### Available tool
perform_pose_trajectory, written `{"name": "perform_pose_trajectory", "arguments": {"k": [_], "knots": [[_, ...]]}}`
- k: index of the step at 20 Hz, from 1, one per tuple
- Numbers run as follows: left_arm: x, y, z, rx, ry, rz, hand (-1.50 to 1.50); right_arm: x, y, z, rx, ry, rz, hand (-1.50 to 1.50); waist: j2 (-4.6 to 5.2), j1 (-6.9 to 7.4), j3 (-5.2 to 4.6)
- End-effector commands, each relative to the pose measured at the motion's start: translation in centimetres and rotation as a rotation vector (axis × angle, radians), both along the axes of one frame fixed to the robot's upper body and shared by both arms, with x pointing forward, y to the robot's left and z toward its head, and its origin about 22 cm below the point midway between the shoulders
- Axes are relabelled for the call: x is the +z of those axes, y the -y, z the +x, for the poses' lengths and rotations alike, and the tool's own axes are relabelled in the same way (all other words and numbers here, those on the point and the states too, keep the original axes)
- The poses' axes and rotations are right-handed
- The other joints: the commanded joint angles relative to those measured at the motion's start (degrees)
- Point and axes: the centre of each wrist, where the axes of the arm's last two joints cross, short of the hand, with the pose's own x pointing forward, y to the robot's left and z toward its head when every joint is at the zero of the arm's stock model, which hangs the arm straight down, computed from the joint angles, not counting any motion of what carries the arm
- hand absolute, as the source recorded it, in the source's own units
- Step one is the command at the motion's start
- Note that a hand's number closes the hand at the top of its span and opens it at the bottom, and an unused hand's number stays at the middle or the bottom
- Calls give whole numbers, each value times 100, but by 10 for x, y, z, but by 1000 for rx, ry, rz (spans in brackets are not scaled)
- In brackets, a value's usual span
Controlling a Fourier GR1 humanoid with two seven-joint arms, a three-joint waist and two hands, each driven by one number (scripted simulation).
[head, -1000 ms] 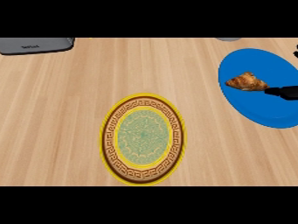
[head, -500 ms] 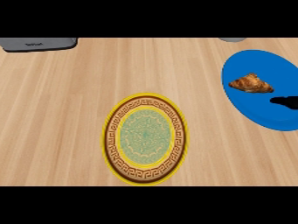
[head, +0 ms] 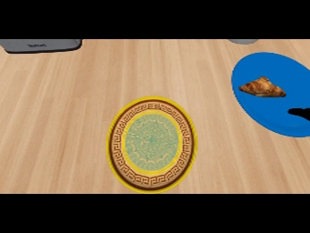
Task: Pick the croissant from the plate and place it in the plate
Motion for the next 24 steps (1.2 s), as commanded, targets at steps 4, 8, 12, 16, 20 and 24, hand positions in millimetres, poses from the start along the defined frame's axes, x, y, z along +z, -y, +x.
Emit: {"name": "perform_pose_trajectory", "arguments": {"k": [4,8,12,16,20,24], "knots": [[41,-4,99,-124,488,47,0,-5,24,-16,-44,-15,-28,-150,-13,-143,8],[42,-5,103,-125,487,46,0,-9,26,-17,-69,-15,-35,-150,16,-78,11],[41,-6,100,-141,483,49,0,-3,43,-25,-114,5,-33,-150,3,-85,14],[40,-6,102,-142,486,52,0,-7,51,-32,-125,9,-29,-150,3,-124,14],[41,-7,101,-132,485,57,0,-11,66,-48,-201,-5,-41,-150,1,-126,18],[38,-10,103,-141,482,63,0,-7,71,-48,-213,9,-46,-150,-5,-81,6]]}}
